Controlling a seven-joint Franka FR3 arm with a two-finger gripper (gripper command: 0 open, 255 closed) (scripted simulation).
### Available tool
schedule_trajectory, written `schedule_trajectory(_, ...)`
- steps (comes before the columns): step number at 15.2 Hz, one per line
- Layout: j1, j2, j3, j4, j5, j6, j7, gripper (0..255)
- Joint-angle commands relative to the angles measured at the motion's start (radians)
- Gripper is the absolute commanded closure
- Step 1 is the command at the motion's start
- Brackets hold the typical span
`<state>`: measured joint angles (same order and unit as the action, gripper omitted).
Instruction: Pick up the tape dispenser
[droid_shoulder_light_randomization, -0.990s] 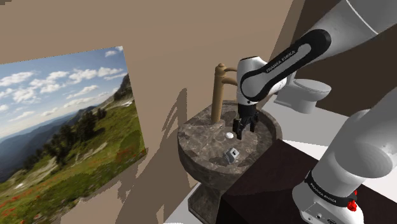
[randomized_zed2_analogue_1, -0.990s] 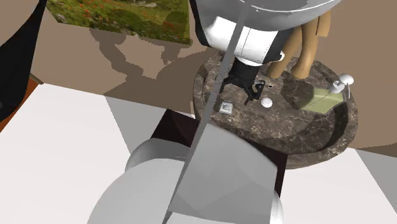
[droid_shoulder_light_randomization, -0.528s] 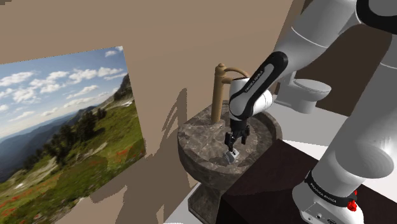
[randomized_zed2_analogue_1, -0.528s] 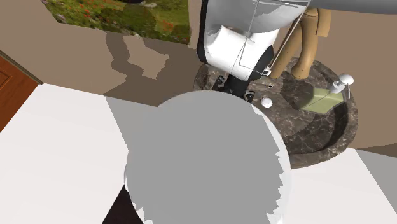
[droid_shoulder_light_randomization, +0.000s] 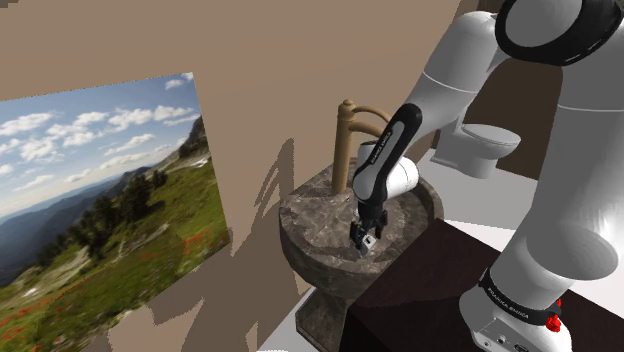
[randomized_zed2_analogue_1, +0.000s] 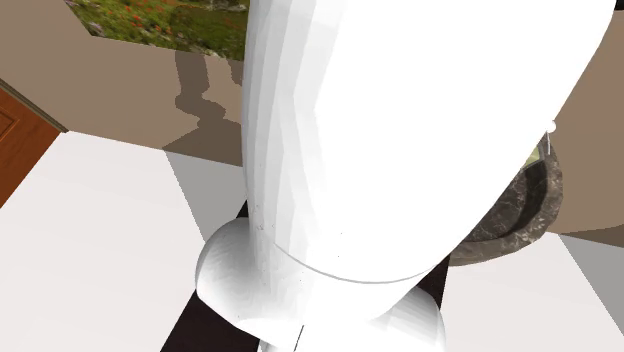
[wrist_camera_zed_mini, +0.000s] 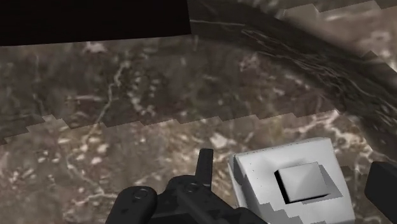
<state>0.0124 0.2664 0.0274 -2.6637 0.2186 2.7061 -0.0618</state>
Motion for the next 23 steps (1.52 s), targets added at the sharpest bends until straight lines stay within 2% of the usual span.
schedule_trajectory(1, -0.002, 0.030, 0.005, 0.007, 0.007, 0.023, -0.006, 0)
schedule_trajectory(2, -0.002, 0.030, 0.005, 0.007, 0.007, 0.023, -0.006, 0)
schedule_trajectory(3, -0.002, 0.031, 0.005, 0.007, 0.008, 0.025, -0.006, 255)
schedule_trajectory(12, -0.002, 0.030, 0.005, 0.007, 0.007, 0.023, -0.006, 255)
schedule_trajectory(23, 0.009, -0.167, -0.018, -0.026, -0.042, -0.139, 0.041, 255)
